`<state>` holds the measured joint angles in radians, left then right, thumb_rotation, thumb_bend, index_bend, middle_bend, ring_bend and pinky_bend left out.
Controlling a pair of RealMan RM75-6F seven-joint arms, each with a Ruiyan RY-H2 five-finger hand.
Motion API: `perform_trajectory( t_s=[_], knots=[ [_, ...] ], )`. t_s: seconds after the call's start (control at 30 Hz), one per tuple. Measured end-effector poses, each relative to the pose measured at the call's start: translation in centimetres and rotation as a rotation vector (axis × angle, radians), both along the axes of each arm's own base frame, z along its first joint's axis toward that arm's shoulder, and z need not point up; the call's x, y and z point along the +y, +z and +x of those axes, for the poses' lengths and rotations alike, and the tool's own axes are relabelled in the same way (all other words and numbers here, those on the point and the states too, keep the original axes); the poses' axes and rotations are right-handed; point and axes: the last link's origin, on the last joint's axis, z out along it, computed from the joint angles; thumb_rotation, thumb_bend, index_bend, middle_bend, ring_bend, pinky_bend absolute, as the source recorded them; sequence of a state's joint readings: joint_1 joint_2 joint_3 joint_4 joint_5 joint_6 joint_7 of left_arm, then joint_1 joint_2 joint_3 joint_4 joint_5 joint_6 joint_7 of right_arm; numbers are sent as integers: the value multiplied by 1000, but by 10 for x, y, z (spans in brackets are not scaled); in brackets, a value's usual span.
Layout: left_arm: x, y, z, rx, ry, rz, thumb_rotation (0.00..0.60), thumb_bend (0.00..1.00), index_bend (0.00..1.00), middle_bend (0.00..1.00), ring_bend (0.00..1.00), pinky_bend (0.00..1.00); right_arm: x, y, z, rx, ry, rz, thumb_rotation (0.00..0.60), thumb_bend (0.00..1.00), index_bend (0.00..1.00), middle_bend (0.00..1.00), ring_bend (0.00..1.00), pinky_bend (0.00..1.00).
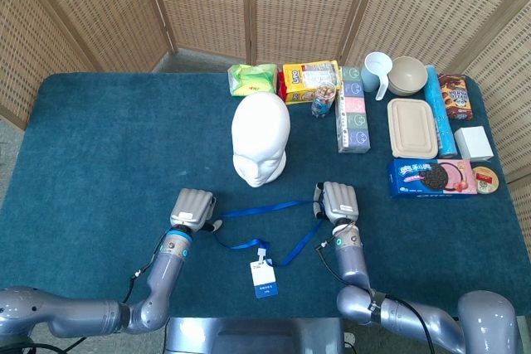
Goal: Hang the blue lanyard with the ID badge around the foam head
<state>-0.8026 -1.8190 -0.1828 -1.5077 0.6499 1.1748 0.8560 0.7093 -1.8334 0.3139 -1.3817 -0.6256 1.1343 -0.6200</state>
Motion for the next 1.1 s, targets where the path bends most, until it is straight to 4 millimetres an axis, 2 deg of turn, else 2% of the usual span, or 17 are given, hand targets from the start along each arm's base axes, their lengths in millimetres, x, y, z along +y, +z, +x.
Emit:
perform_trajectory(
  t_s=[0.13, 0.3, 0.5, 0.6, 0.77, 0.9, 1.1],
  knots=[
    [1, 2, 0, 6, -5, 11, 457, 127, 710, 1000, 1000, 1000, 0, 0, 1, 0, 2, -1, 600, 518, 587, 1000, 1000, 1000],
    [1, 2, 1, -8, -6, 10, 455, 124, 674, 1000, 1000, 1000, 1, 0, 0, 4, 0, 0, 600, 518, 587, 1000, 1000, 1000],
    [2, 5, 4, -49, 3, 8, 452, 174, 626, 876, 992, 1000, 1, 1, -1, 6, -1, -3, 600, 520, 587, 1000, 1000, 1000],
    [2, 7, 5, -67, 4, 10, 449, 179, 554, 798, 919, 1000, 0, 1, 0, 6, 0, -3, 600, 521, 587, 1000, 1000, 1000],
    [2, 11, 6, -86, 4, 12, 428, 77, 407, 681, 755, 1000, 1, 1, 0, 6, 0, -1, 600, 524, 587, 1000, 1000, 1000],
    [3, 15, 6, -83, -8, 24, 431, 45, 379, 660, 738, 999, 1, 1, 0, 5, 0, -1, 600, 525, 587, 1000, 1000, 1000],
    [3, 16, 6, -65, -14, 24, 449, 141, 334, 657, 757, 1000, 1, 1, 0, 5, 1, -2, 600, 528, 587, 1000, 1000, 1000]
  ],
)
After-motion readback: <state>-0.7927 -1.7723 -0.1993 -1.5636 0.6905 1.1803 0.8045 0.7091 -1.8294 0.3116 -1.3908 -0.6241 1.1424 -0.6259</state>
